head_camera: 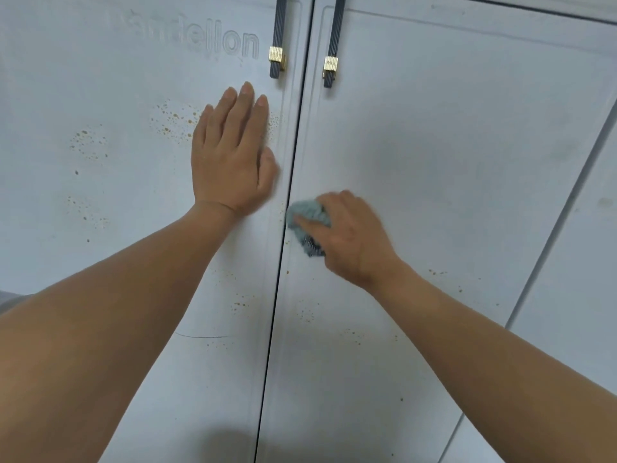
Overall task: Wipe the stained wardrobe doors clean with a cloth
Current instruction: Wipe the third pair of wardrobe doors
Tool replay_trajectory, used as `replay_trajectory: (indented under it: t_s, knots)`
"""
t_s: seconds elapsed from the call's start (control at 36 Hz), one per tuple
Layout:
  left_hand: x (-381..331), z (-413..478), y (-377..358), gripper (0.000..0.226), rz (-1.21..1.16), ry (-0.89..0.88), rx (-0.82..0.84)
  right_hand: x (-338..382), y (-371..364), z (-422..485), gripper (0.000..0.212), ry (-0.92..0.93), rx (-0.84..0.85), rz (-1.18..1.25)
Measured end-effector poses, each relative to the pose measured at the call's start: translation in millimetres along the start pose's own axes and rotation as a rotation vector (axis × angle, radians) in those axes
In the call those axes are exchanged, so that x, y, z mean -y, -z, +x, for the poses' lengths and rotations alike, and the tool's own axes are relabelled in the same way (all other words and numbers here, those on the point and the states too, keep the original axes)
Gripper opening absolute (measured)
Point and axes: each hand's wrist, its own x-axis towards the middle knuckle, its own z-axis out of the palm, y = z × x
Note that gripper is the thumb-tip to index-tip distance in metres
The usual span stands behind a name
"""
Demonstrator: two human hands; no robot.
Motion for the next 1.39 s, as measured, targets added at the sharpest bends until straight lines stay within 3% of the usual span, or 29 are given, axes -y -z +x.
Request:
replay_trajectory:
  t_s: [0.06,0.17,0.19,0.28,0.42,0.47,0.64,0.78,0.94,1.0,1.06,1.11,1.25,1.33,1.39]
  knots:
    - [1,0,0,0.061,0.000,-0.003,-0.007,5,0,1,0.041,-0.157,-0.075,0.050]
    - [1,-1,-1,0.060,0.001,-0.012,-0.009,23,-9,-11,0.039,0.131,0.098,0.038]
    - [1,-1,-1,0.060,-0.001,-0.013,-0.006,23,-8,-13,0.038,0.122,0.100,0.043]
    - [3,-2,-3,0.060,-0.009,-0.006,0.002,22,-16,-18,0.041,-0.134,-0.001,0.095]
    - [2,1,-2,0.061,-0.020,-0.003,0.016,43,-18,-36,0.032,-0.065,0.195,0.193]
    - [1,-4,3,0.062,-0.057,0.028,0.035,40,-14,-44,0.042,-0.066,0.132,0.185]
    - [7,-65,18,0.065,-0.004,0.119,0.041,2,18,-64,0.053,-0.456,-0.239,0.112]
    - [-6,-93,5,0.064,-0.017,-0.008,0.099,-23,23,-62,0.056,-0.646,-0.360,0.104]
    - [-3,-104,-12,0.063,0.020,-0.027,0.091,7,-7,-45,0.057,-0.669,-0.382,0.180]
    - [-2,-105,-12,0.062,0.018,-0.029,0.092,28,-24,-47,0.051,-0.512,-0.312,0.177]
    - [-1,-105,-10,0.062,0.017,-0.031,0.097,48,-42,-58,0.035,-0.146,-0.132,0.129]
    - [0,-106,-11,0.061,0.015,-0.030,0.096,52,-50,-66,0.032,0.063,-0.002,0.097]
    - [-1,-105,-11,0.062,0.034,-0.027,0.100,56,-54,-70,0.040,-0.183,-0.091,0.097]
    - [-1,-105,-9,0.062,0.021,-0.024,0.110,64,-55,-74,0.032,0.030,-0.034,0.092]
    - [-1,-105,-9,0.062,0.022,-0.020,0.116,55,-51,-71,0.035,0.016,-0.013,0.092]
